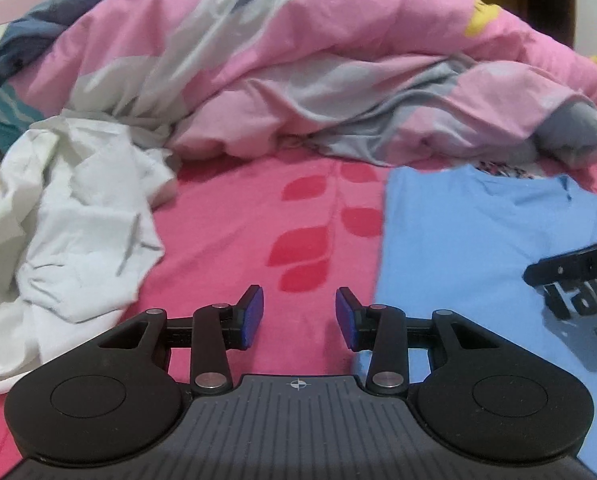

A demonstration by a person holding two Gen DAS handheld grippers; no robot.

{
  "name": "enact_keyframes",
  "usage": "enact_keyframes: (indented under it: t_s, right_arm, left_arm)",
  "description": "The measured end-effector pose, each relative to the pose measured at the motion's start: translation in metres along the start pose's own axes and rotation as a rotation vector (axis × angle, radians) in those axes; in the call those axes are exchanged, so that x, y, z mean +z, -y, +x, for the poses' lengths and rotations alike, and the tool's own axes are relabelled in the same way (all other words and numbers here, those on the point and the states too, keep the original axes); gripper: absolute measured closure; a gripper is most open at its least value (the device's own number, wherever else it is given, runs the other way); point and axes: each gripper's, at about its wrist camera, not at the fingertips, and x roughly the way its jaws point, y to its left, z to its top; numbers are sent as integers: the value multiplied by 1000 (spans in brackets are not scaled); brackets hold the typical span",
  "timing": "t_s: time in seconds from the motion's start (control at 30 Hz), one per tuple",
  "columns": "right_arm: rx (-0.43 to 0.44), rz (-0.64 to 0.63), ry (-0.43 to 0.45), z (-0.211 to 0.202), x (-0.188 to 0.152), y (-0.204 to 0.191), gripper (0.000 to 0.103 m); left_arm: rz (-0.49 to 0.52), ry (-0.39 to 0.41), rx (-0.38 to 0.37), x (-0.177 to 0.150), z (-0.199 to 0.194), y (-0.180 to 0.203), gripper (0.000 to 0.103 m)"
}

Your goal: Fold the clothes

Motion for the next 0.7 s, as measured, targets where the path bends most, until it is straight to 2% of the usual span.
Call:
enact_keyframes:
  t_s: [0.13,0.2,0.33,0.4,0.47,0.5,0.53,0.57,0.7]
  right_arm:
    - [-10,-77,73,-16,13,-19,77]
    - [17,-136,110,-12,28,-31,77]
    - [108,-186,114,24,59,-51,81]
    - [151,-179,69,56,71,-55,83]
    - [105,-194,23,92,81,-57,84]
    - [76,-194,10,107,87,-55,91]
    - [82,-184,20,116,95,-52,93]
    - [86,-164,37,119,103,-48,95]
    - [3,-86,73,125,127,-32,95]
  left_arm:
    - [71,-28,36,-3,8,16,64]
    - [84,-49,58,-4,12,20,64]
    - [82,-72,71,-6,17,18,63]
    - [88,-71,73,-8,17,18,62]
    - [95,-70,75,-9,17,18,62]
    - [96,-70,74,-9,17,18,62]
    - [96,-71,72,-9,17,18,62]
    - [95,-72,69,-9,17,17,62]
    - [87,-75,61,-9,18,15,61]
